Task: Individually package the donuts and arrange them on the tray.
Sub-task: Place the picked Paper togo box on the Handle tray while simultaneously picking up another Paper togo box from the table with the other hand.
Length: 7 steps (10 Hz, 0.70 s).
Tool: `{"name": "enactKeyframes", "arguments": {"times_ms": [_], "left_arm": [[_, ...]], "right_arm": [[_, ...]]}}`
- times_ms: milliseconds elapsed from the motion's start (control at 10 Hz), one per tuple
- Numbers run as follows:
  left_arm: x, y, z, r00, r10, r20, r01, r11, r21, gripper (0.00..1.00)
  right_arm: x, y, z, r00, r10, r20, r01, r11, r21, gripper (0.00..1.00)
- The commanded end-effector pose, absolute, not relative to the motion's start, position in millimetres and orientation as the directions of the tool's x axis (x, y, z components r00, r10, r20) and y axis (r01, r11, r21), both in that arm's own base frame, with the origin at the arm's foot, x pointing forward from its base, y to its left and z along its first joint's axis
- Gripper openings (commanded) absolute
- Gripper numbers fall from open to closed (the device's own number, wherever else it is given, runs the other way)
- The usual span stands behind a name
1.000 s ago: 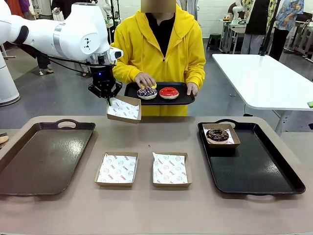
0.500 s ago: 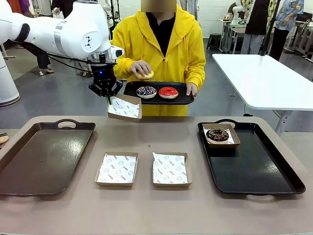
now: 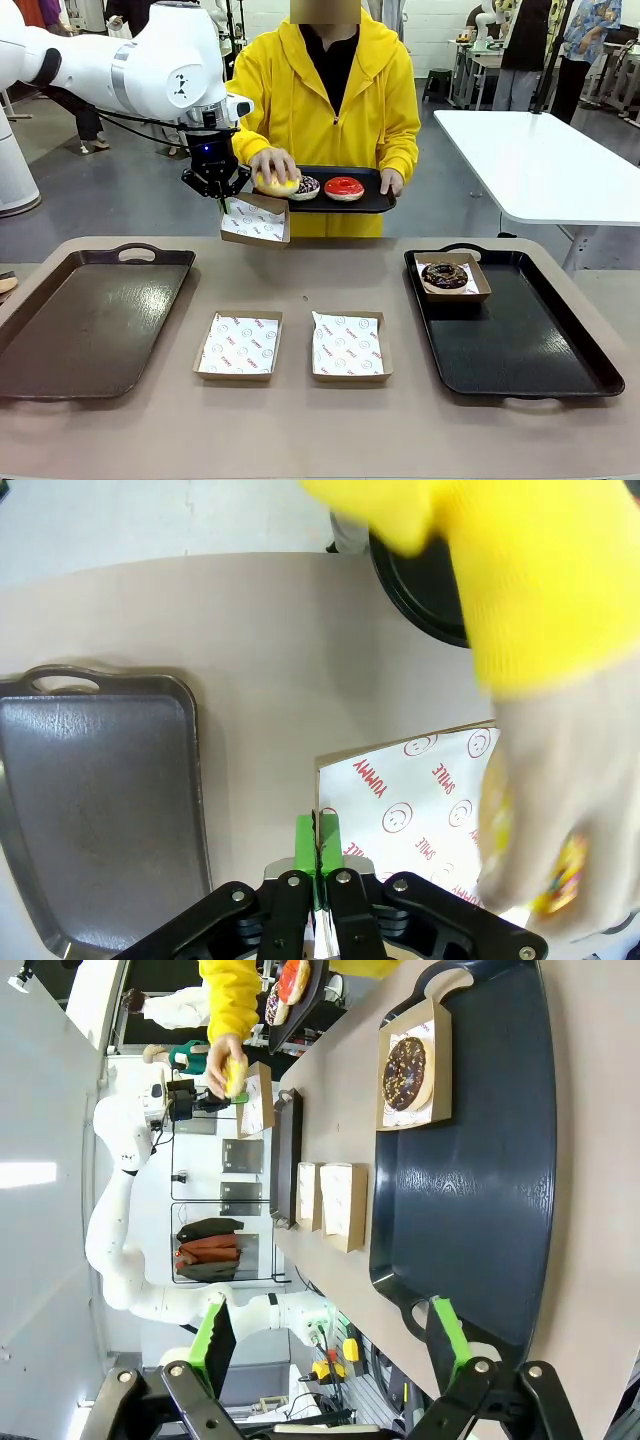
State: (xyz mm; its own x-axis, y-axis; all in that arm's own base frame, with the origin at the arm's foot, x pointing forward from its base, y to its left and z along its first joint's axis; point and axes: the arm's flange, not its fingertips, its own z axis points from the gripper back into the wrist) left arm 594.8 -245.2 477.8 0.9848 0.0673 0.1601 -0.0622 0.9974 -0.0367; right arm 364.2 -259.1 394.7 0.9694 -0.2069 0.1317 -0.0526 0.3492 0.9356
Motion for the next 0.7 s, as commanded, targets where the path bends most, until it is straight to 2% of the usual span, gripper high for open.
{"name": "enactKeyframes", "arguments": {"times_ms": [0,600], "left_arm": [[593.8,-242.4,476.2,0.985,0.060,0.161,-0.054,0.998,-0.042,0.00],[593.8,-242.4,476.2,0.985,0.060,0.161,-0.054,0.998,-0.042,0.00]], "right_arm": [[362.4,-259.3,396.9,0.969,-0.208,0.132,-0.054,0.344,0.937,1.00],[362.4,-259.3,396.9,0.969,-0.208,0.132,-0.054,0.344,0.937,1.00]]}}
